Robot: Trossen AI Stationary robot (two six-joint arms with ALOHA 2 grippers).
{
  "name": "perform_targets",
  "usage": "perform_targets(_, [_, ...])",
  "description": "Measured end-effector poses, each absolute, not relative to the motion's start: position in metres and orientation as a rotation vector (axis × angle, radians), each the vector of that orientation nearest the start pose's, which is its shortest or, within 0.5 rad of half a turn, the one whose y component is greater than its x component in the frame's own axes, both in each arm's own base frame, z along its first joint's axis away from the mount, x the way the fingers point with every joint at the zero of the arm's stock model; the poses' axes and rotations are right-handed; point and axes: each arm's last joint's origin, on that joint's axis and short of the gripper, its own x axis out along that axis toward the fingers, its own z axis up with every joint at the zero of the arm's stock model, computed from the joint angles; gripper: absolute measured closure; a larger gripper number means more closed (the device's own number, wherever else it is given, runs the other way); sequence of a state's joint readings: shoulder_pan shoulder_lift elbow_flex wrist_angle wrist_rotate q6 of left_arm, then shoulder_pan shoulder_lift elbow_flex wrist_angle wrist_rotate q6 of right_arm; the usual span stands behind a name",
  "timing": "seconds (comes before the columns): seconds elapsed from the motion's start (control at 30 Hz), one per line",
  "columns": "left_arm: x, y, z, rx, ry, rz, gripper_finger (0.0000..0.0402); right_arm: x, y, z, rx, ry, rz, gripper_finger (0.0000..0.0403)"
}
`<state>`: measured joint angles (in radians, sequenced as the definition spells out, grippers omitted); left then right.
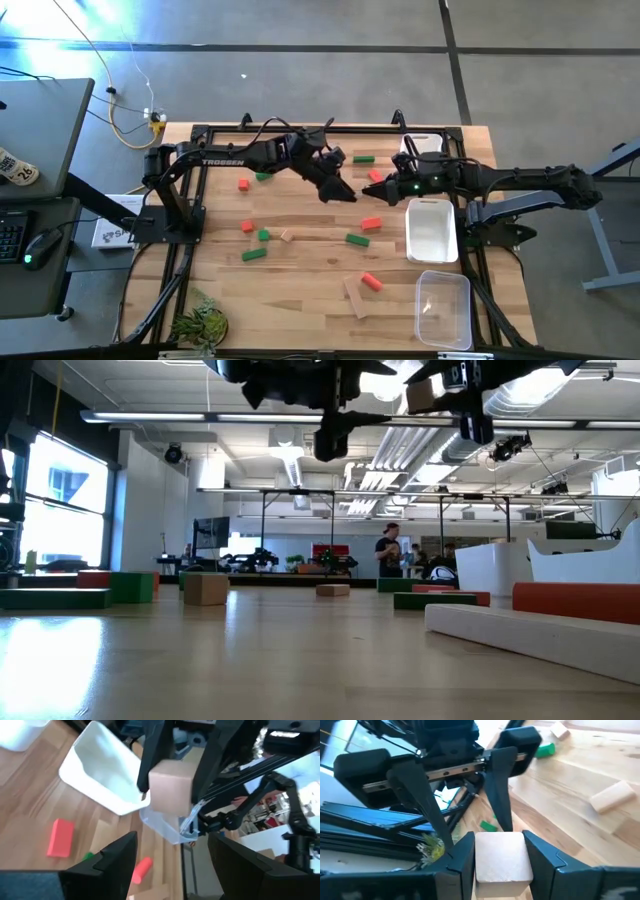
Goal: Sort & place blocks by color
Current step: Put the brown block into the top white bin
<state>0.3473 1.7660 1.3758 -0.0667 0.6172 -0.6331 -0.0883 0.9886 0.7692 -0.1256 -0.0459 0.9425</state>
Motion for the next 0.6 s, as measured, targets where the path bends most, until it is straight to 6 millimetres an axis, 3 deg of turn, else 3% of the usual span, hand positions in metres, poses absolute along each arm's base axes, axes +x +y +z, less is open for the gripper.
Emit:
perform_targets(0.17, [0.382,0.121,0.279,-0.828,0.532,-0.107,0.0171,0.215,-0.018,0.292,0.963,0.339,-0.252,0.0288])
perform_targets(0.6, [0.381,0.123,0.275,-0.747,0.545,-0.026,0.0171,0.2,-0.023,0.268,0.962,0.499,-0.587,0.0286])
